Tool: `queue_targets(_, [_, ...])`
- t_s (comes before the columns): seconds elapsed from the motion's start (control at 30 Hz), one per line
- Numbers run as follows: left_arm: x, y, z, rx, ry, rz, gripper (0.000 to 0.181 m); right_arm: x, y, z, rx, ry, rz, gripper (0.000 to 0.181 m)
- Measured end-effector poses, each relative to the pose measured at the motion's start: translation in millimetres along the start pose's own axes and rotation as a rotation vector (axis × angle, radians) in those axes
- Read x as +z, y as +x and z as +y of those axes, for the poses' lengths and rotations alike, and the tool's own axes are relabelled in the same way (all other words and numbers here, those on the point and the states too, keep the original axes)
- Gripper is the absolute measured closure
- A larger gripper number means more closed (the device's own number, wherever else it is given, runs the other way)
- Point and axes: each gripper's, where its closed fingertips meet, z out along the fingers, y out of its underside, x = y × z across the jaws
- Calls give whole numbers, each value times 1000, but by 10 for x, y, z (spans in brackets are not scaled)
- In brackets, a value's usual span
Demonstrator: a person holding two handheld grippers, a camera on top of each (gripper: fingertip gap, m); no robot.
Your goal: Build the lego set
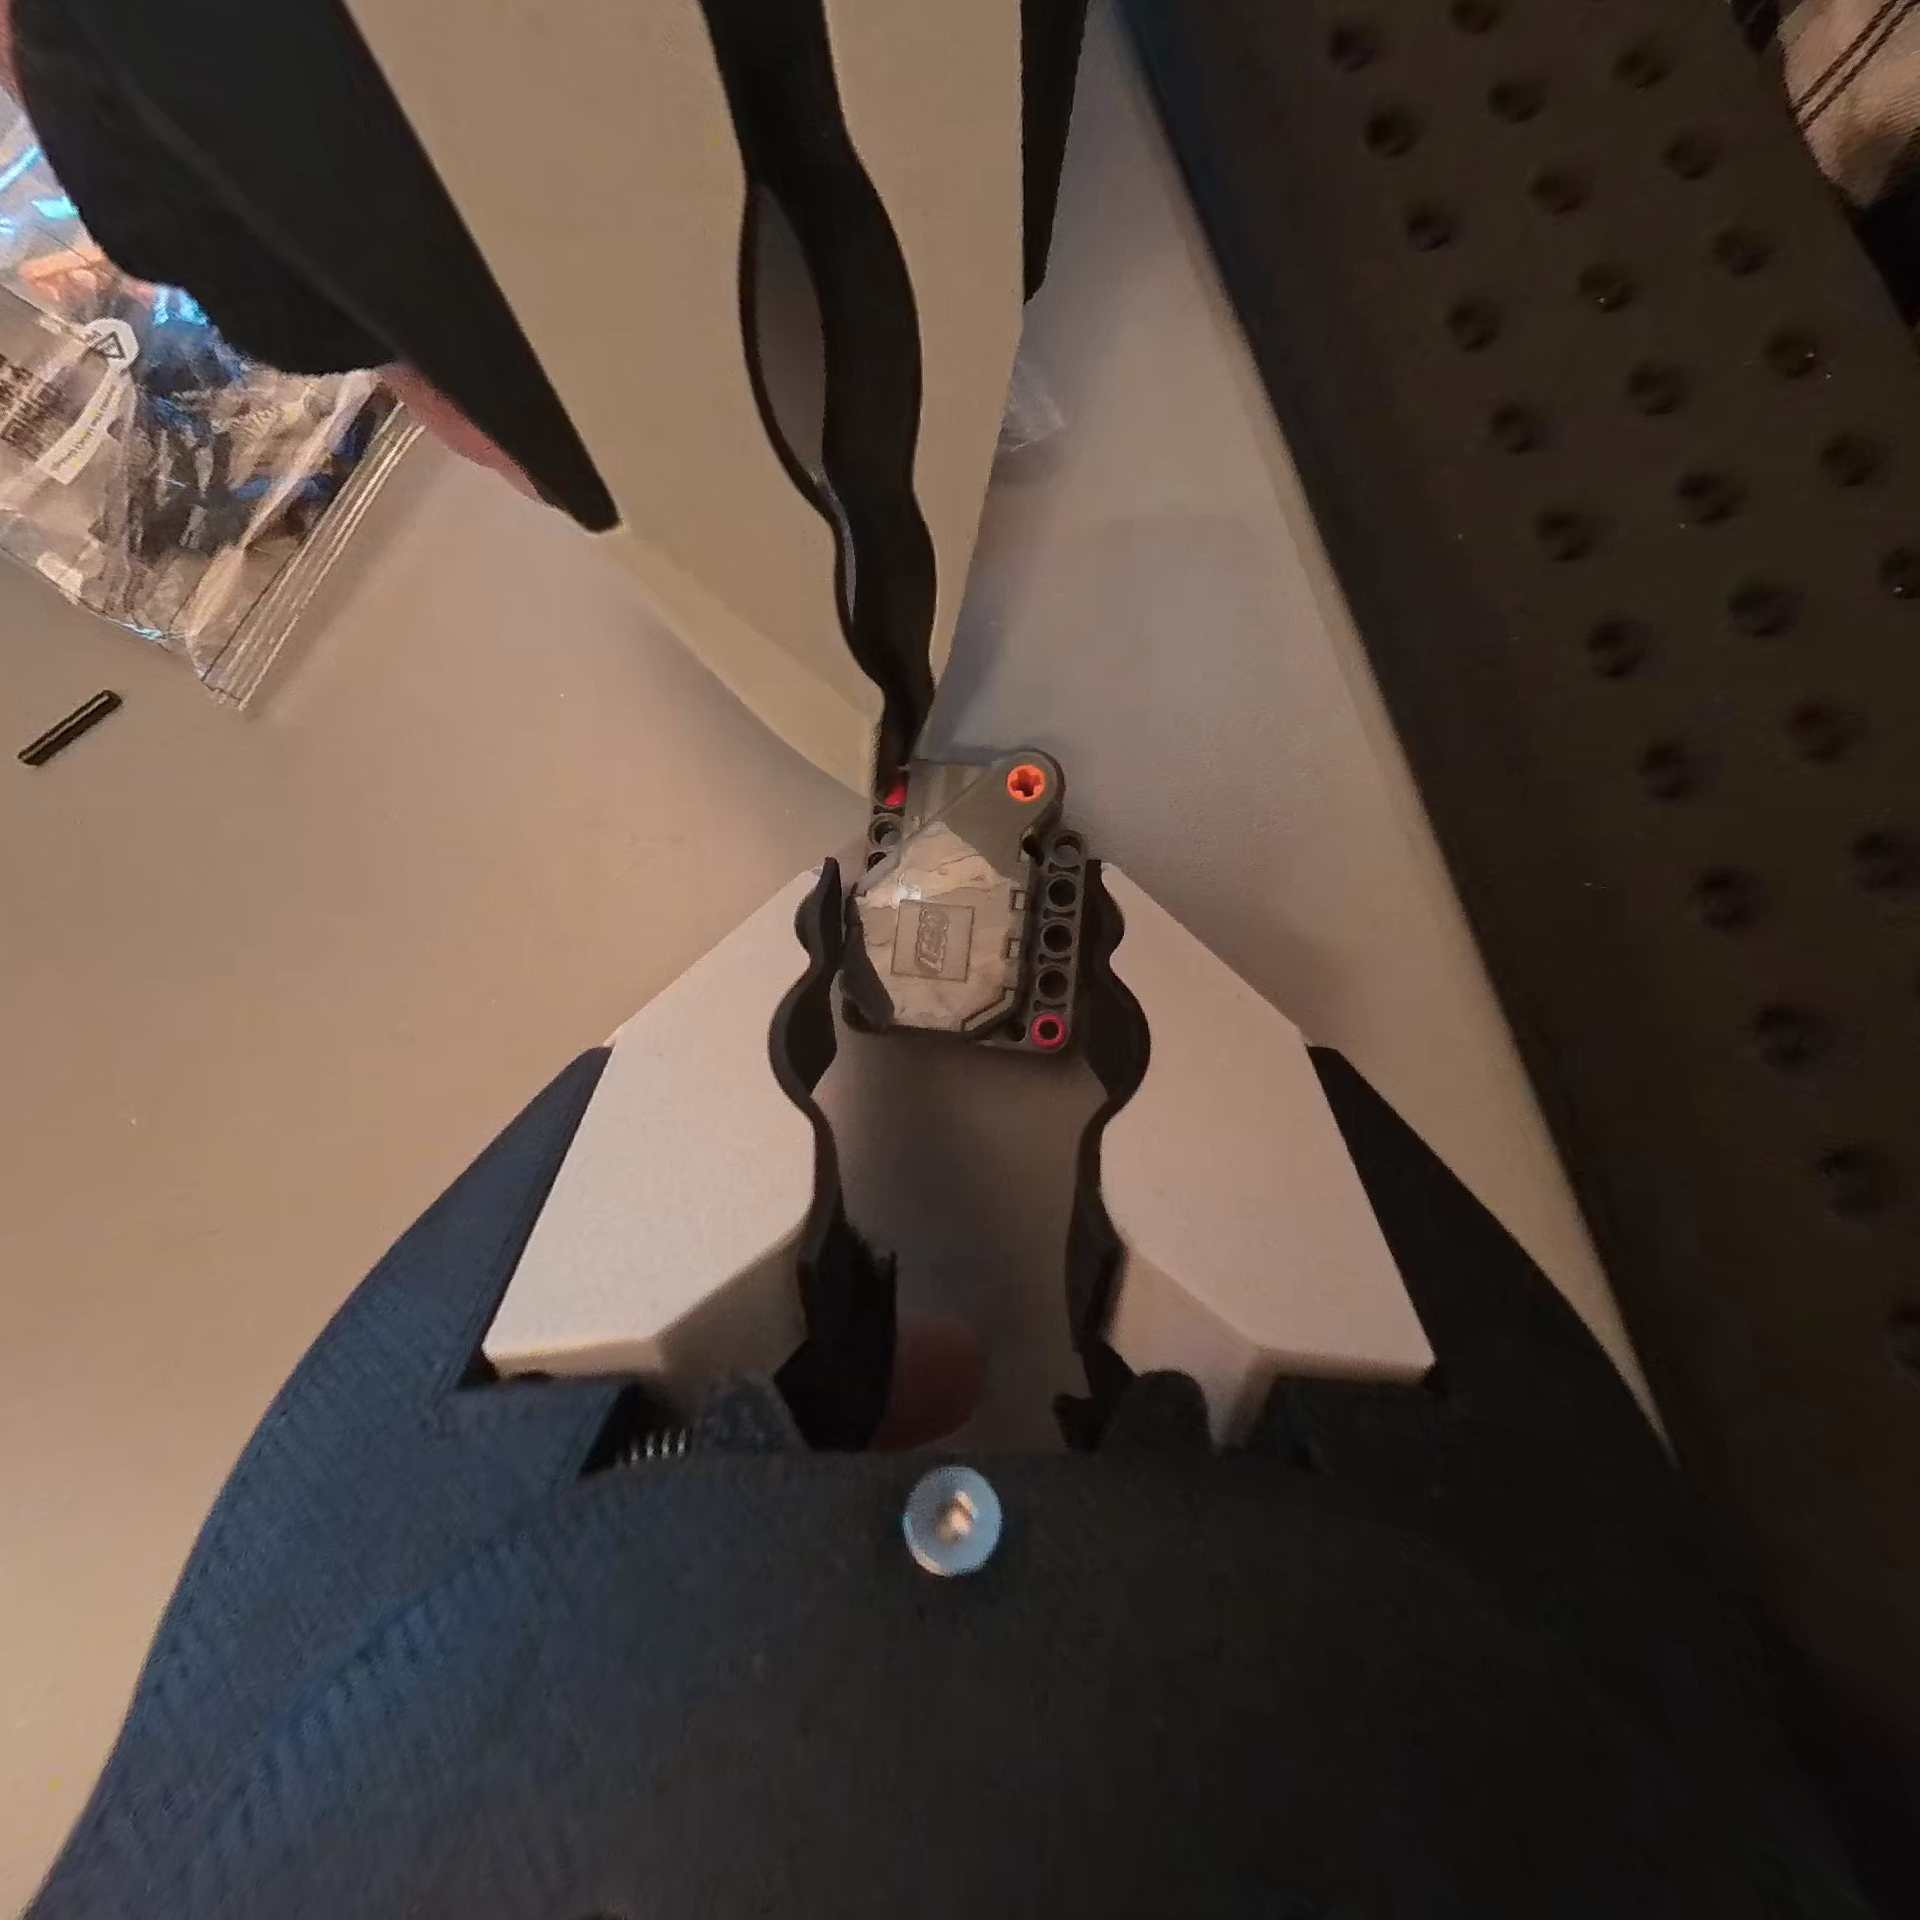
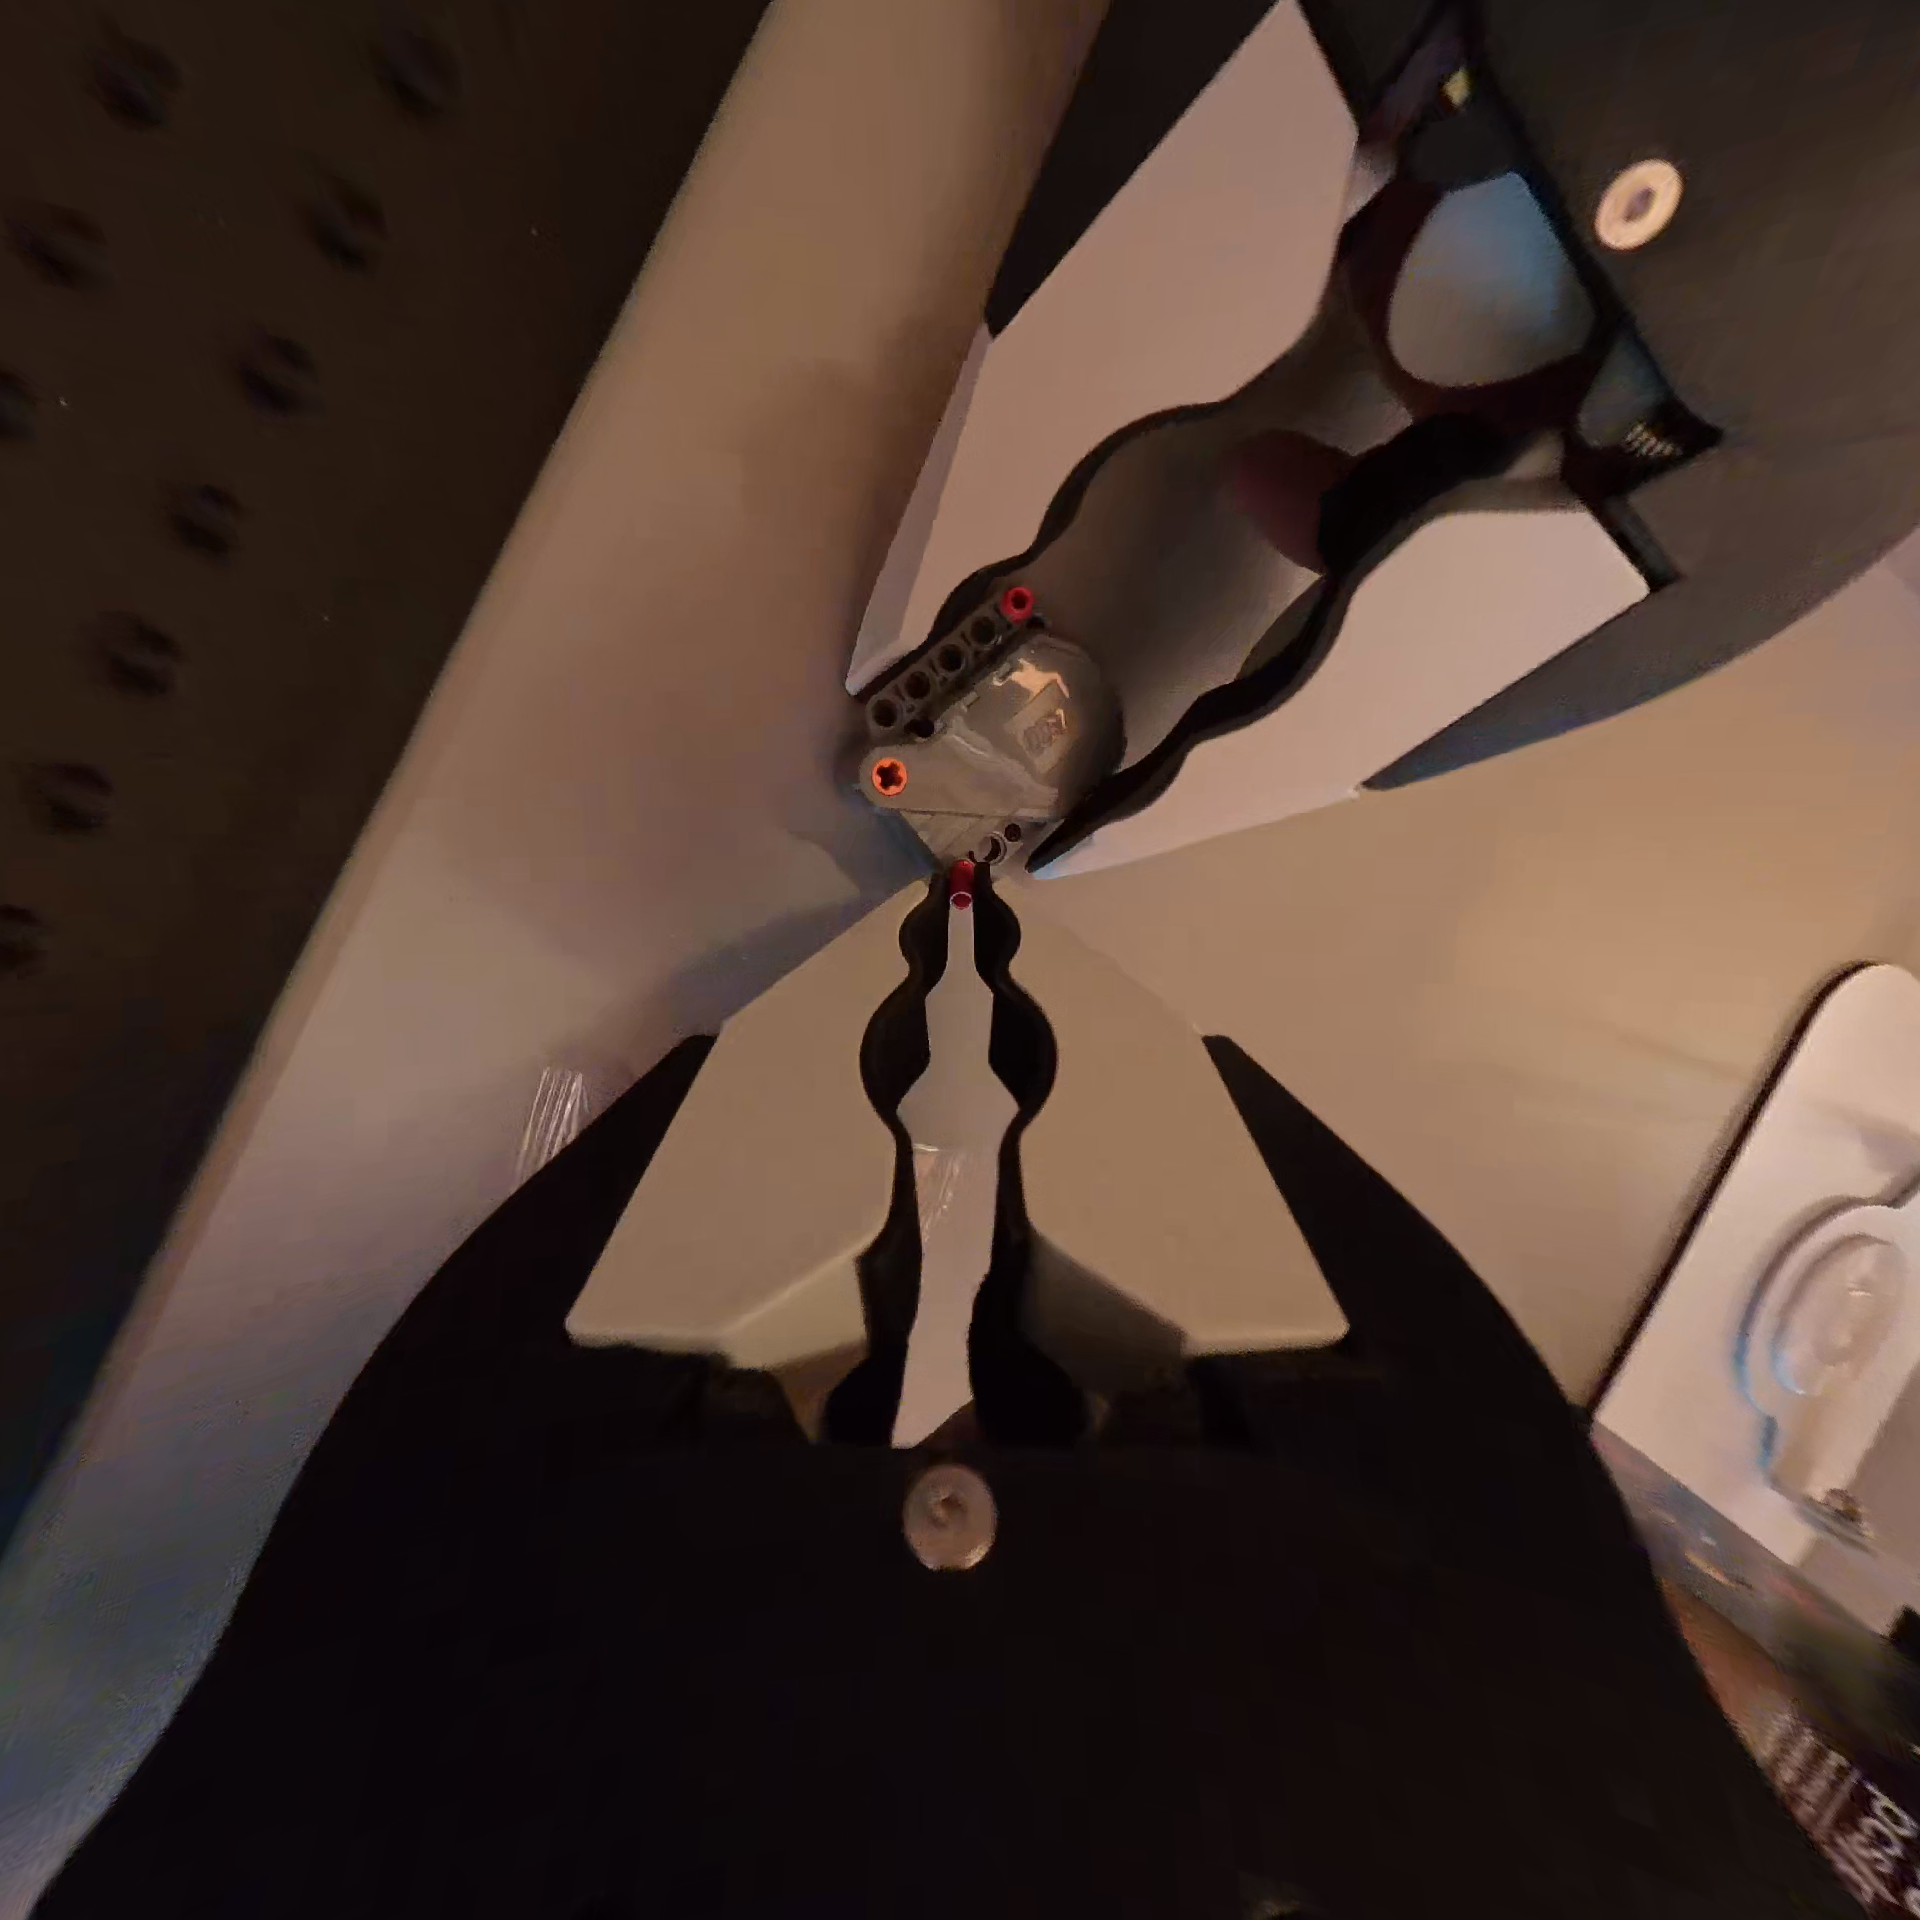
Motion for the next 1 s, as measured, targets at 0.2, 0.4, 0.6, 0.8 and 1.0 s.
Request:
queue_targets(0.2, [7,17,-6,4,9,15,138,-8,-25,0,-84,-74,-31,179])
queue_targets(0.4, [7,24,-4,5,11,22,138,-11,-38,-4,-139,-104,-115,179])
queue_targets(0.6, [10,32,-7,1,28,37,138,-16,-55,-14,-162,-122,-247,180])
queue_targets(0.8, [14,38,-12,-9,50,57,137,-20,-63,-25,-134,-104,-349,180])
queue_targets(1.0, [19,42,-15,-16,57,68,137,-23,-65,-21,-103,-65,-375,180])
